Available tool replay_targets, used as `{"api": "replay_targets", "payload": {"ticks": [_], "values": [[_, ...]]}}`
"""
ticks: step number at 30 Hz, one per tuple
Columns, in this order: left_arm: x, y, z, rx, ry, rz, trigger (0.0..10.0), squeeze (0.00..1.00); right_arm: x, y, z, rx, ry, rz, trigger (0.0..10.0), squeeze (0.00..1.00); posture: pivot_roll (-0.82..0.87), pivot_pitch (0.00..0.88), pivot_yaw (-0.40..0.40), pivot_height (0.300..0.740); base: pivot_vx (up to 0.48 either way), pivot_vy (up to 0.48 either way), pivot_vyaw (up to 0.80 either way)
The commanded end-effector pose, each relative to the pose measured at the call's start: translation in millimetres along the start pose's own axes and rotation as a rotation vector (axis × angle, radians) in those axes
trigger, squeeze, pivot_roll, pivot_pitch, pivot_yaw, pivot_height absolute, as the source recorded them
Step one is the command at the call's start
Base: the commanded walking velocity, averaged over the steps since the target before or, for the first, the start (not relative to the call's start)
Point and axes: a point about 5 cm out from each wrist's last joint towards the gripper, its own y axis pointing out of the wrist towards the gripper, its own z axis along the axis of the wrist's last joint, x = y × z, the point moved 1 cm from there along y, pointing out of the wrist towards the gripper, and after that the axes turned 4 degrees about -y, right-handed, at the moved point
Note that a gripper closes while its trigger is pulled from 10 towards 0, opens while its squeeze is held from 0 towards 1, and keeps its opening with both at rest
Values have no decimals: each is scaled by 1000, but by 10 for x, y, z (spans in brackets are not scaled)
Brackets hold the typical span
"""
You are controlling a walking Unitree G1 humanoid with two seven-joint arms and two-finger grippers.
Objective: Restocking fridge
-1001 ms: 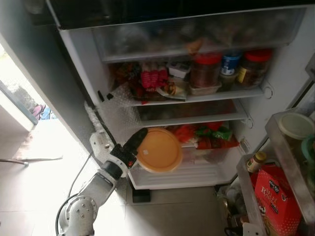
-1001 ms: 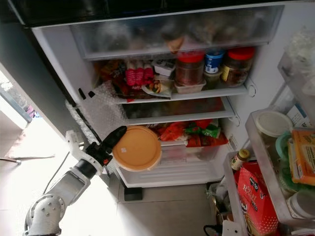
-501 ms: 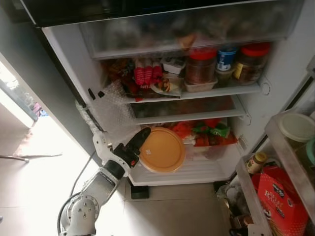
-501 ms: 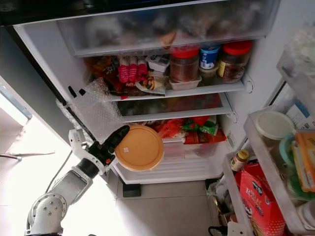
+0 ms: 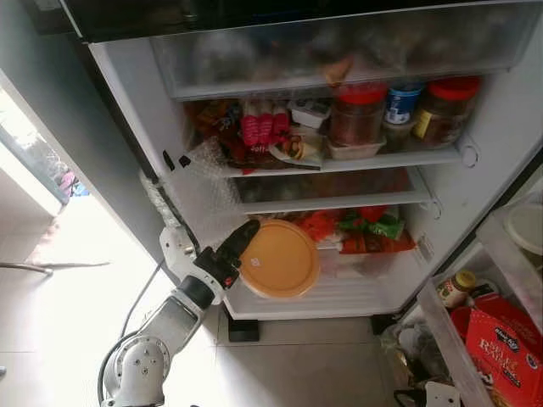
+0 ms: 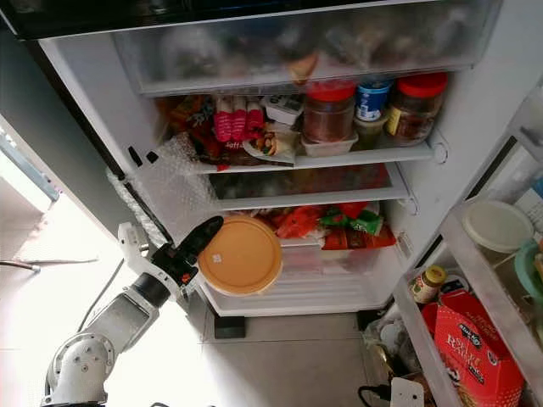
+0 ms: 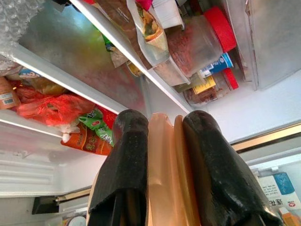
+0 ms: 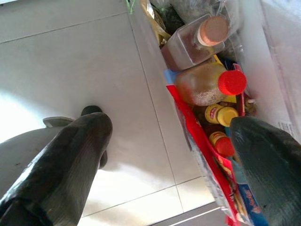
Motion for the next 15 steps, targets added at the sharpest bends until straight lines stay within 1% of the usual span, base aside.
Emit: {"api": "replay_targets", "payload": {"ticks": [1,7,12,15], "values": [[29,0,17,-2,24,-10,10000,0,-6,-11,-70,-23,10,4,10000,0,-8,133,64,740,0,-247,0],[35,4,7,-3,23,-12,10000,0,-7,-11,-70,-24,15,6,10000,0,-8,131,64,740,0,-248,0],[36,6,6,-4,22,-13,10000,0,-6,-11,-71,-24,16,5,10000,0,-8,131,64,740,0,-404,0],[38,6,4,-4,20,-14,10000,0,-5,-11,-70,-24,17,6,10000,0,-8,132,63,740,0,-262,0]]}}
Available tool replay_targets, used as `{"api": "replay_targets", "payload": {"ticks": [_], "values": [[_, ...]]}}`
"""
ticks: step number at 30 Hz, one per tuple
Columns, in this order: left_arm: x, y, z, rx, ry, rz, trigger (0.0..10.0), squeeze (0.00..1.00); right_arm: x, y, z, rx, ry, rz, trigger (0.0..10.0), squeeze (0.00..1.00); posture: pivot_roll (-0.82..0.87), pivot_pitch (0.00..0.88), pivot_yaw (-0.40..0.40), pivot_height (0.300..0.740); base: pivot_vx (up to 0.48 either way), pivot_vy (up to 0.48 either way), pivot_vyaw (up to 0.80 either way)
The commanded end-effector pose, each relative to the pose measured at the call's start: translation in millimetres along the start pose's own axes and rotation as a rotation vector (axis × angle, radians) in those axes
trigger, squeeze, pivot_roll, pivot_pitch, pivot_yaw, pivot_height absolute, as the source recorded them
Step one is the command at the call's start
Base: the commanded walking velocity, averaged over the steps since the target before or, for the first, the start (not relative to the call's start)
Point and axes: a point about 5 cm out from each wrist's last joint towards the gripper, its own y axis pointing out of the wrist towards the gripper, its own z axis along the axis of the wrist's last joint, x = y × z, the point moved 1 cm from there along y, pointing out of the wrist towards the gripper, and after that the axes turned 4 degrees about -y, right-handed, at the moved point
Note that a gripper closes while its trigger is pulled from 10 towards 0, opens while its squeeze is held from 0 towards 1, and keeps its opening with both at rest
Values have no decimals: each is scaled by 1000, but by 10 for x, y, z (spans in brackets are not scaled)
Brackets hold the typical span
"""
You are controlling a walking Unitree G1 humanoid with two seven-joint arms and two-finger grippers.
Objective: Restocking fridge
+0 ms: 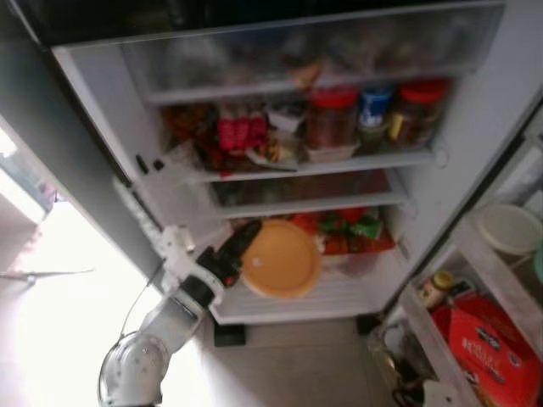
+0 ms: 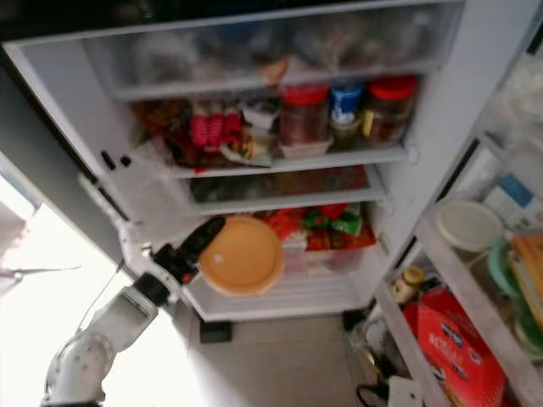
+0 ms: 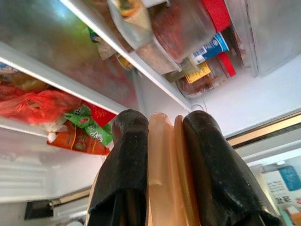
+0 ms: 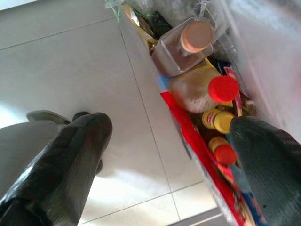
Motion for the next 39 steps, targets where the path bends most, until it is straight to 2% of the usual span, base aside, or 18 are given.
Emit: {"api": "replay_targets", "payload": {"ticks": [1,39], "values": [[41,10,-18,-8,10,-13,10000,0,22,-8,-62,-21,12,-4,10000,0,-8,131,63,740,0,0,0],[93,3,-98,-57,8,-48,10000,0,-1,-15,-81,-15,39,20,10000,0,-10,142,68,740,0,0,0]]}}
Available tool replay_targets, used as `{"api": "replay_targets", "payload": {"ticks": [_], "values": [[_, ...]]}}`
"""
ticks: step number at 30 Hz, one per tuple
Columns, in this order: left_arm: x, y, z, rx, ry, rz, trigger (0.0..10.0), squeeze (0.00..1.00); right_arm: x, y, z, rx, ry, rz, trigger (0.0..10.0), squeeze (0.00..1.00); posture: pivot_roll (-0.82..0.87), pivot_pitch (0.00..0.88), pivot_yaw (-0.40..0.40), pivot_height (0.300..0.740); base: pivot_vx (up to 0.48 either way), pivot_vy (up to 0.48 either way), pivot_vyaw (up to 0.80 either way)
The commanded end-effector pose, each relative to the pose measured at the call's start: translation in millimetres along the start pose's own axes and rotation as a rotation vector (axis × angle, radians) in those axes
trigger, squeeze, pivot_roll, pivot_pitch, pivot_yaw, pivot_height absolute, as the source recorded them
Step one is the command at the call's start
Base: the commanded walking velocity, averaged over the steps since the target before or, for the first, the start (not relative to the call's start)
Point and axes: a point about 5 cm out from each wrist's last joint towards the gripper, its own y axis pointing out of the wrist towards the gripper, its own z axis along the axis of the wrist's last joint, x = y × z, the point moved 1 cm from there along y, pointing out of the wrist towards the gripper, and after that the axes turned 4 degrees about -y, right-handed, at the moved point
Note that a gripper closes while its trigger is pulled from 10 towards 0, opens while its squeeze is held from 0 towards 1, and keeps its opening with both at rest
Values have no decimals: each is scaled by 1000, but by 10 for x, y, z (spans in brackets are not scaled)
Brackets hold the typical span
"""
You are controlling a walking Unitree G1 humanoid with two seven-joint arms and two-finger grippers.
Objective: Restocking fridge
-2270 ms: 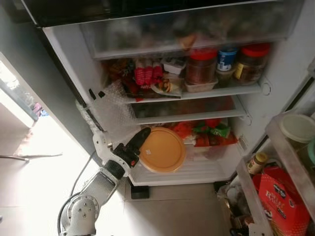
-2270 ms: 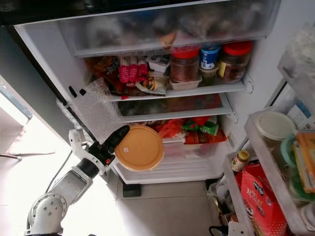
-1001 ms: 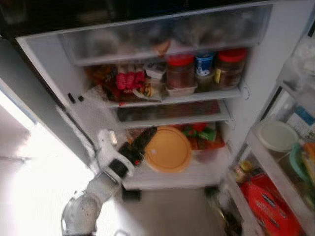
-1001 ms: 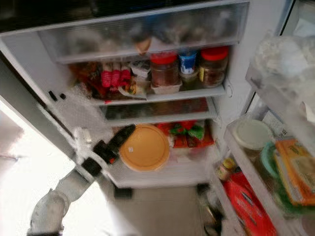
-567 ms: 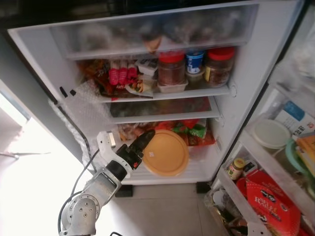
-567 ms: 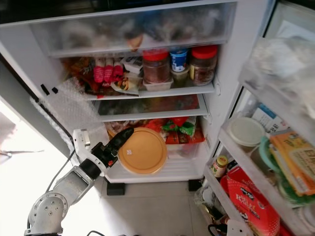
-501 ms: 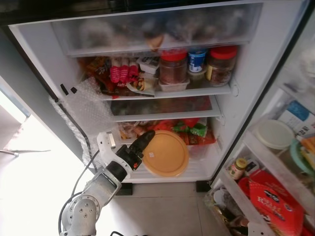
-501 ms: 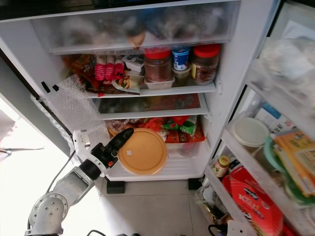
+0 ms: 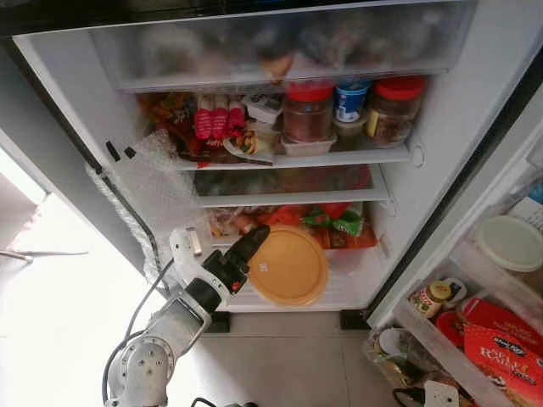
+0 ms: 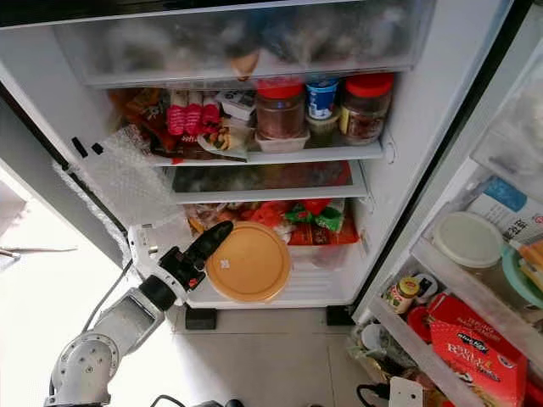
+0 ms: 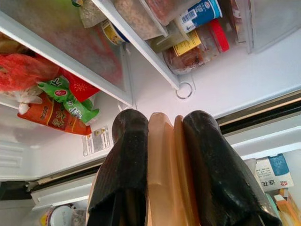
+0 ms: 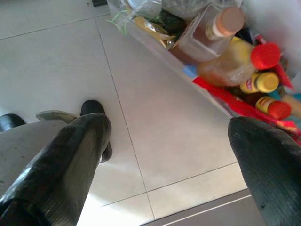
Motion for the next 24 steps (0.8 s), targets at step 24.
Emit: {"api": "replay_targets", "payload": {"ticks": [24], "values": [[65,-22,31,13,4,-20,10000,0,12,-17,-95,-26,0,3,10000,0,-10,155,65,740,0,0,0]]}}
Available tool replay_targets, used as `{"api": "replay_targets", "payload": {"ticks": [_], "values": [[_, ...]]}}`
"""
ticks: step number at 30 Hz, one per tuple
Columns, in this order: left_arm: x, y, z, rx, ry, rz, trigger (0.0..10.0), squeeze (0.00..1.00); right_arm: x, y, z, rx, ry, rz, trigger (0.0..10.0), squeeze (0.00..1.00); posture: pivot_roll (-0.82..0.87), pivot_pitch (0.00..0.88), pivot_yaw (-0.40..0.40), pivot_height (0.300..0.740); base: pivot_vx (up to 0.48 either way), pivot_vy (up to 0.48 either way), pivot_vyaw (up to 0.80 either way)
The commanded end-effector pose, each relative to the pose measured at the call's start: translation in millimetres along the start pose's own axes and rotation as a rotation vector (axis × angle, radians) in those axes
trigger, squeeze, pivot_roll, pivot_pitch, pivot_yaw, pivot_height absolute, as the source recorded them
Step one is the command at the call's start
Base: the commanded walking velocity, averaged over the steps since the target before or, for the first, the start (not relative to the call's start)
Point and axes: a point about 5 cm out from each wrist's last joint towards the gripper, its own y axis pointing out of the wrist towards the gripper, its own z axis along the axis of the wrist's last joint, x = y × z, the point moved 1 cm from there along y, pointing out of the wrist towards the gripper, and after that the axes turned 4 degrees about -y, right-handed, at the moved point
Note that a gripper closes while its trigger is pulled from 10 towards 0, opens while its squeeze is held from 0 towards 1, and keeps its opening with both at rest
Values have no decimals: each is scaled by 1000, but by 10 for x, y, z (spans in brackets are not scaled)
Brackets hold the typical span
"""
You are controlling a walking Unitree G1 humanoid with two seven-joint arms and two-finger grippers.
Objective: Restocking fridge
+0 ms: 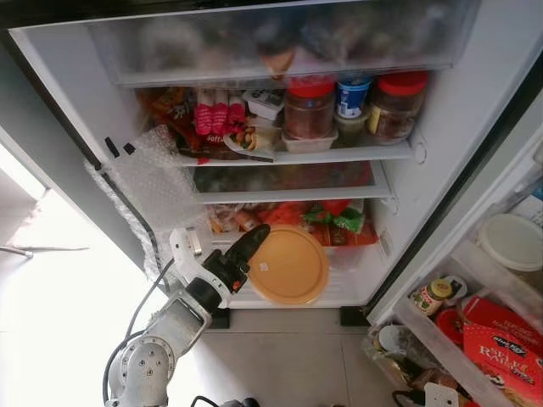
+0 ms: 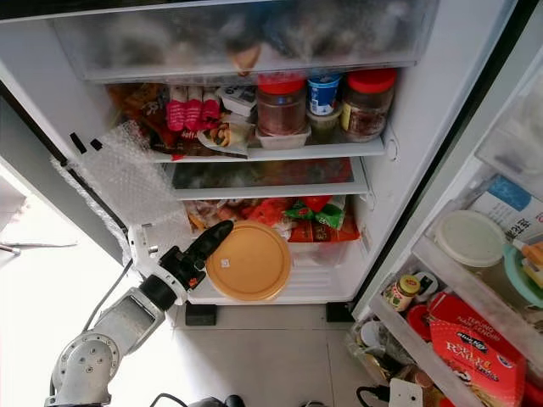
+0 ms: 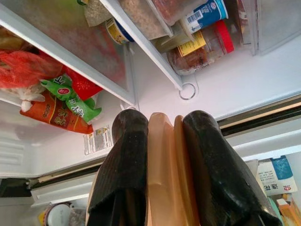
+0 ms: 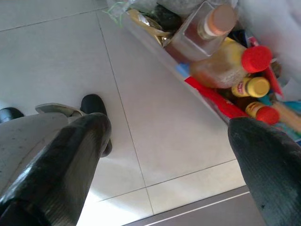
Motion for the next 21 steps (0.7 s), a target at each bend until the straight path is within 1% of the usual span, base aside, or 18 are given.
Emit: {"api": "replay_targets", "payload": {"ticks": [1,4,11,21], "values": [[54,-25,32,7,11,-18,10000,0,14,-14,-79,-23,-1,-10,10000,0,-10,155,65,740,0,0,0],[61,-24,38,7,12,-21,10000,0,29,-14,-77,-22,-13,-30,10000,0,-9,157,67,740,0,0,0],[64,-21,49,8,14,-23,10000,0,53,-12,-55,-14,-88,-63,10000,0,-9,156,67,740,0,0,0],[74,-14,54,7,15,-28,10000,0,51,-12,-61,-19,-88,-68,10000,0,-10,158,69,740,0,0,0]]}}
